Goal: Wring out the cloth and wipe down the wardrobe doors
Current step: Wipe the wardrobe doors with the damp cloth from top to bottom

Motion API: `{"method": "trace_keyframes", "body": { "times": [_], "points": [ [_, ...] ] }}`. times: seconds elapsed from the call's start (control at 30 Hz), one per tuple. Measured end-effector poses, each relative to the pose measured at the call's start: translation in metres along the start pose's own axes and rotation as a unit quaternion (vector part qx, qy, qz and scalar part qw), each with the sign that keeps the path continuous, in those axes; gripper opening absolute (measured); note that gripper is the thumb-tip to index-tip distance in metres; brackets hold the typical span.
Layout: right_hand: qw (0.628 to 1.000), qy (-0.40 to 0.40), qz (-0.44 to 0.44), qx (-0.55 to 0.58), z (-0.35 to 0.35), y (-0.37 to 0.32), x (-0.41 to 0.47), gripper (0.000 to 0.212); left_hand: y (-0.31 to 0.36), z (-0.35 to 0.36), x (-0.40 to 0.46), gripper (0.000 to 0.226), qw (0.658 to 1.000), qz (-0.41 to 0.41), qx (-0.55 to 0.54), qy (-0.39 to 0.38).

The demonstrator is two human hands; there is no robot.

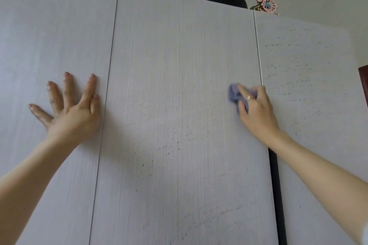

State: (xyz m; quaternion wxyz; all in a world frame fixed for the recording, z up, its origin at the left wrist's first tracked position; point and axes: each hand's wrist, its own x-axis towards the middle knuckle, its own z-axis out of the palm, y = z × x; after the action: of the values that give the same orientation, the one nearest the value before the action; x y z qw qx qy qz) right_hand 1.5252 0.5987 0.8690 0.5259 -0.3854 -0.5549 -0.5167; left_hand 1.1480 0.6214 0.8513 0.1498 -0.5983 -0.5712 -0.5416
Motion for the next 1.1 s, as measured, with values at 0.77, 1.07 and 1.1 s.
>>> {"method": "trace_keyframes", "body": {
  "times": [0.77,1.07,1.1],
  "points": [
    [0.999,0.026,-0.025,-0.036,0.008,-0.015,-0.063,0.039,-0.016,0.008,-0.010,0.048,1.000,0.015,0.013,0.005],
    [0.994,-0.003,0.024,-0.103,-0.013,0.009,-0.034,0.041,-0.016,0.012,-0.013,0.047,1.000,0.012,-0.001,0.010],
    [0.994,-0.001,0.068,-0.088,-0.011,0.004,-0.030,0.042,-0.016,0.012,-0.014,0.047,1.000,0.012,-0.001,0.009]
  ]
}}
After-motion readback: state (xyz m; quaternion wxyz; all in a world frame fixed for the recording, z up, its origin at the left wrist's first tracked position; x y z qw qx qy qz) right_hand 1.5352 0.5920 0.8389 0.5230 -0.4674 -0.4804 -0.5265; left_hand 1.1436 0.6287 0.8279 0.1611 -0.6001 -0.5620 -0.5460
